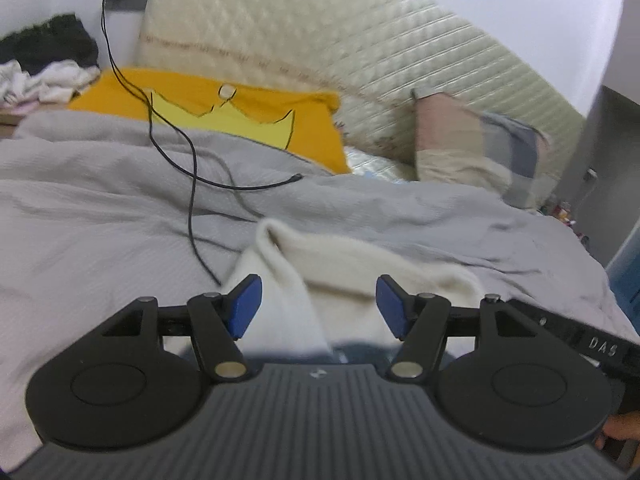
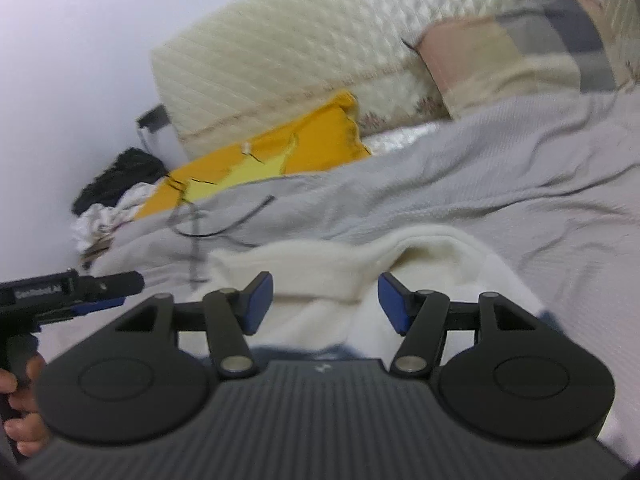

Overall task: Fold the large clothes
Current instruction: 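Lay the sweater flat on the bed and open both grippers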

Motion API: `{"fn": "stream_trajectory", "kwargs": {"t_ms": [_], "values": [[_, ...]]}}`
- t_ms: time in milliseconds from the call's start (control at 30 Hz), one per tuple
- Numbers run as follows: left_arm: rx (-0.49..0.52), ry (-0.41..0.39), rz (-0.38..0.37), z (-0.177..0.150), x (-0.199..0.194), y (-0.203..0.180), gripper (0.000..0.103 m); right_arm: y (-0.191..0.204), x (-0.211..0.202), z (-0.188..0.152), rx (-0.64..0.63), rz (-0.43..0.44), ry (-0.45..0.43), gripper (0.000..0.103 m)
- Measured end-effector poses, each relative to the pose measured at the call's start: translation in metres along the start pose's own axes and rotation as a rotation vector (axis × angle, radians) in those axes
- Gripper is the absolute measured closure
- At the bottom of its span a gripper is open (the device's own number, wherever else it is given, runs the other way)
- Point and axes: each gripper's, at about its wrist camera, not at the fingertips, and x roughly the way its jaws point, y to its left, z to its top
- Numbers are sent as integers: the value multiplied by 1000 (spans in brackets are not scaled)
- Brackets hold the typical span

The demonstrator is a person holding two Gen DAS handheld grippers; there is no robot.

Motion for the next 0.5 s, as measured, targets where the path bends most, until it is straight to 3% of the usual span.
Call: {"fn": "stream_trajectory", "kwargs": {"t_ms": [267, 500], "values": [[80, -51, -21, -64, -145, -63, 35, 46, -133, -28, -30, 25, -48, 41], [81, -71, -65, -134, -227, -94, 35, 63, -215, -70, -95, 2, -68, 41]]}}
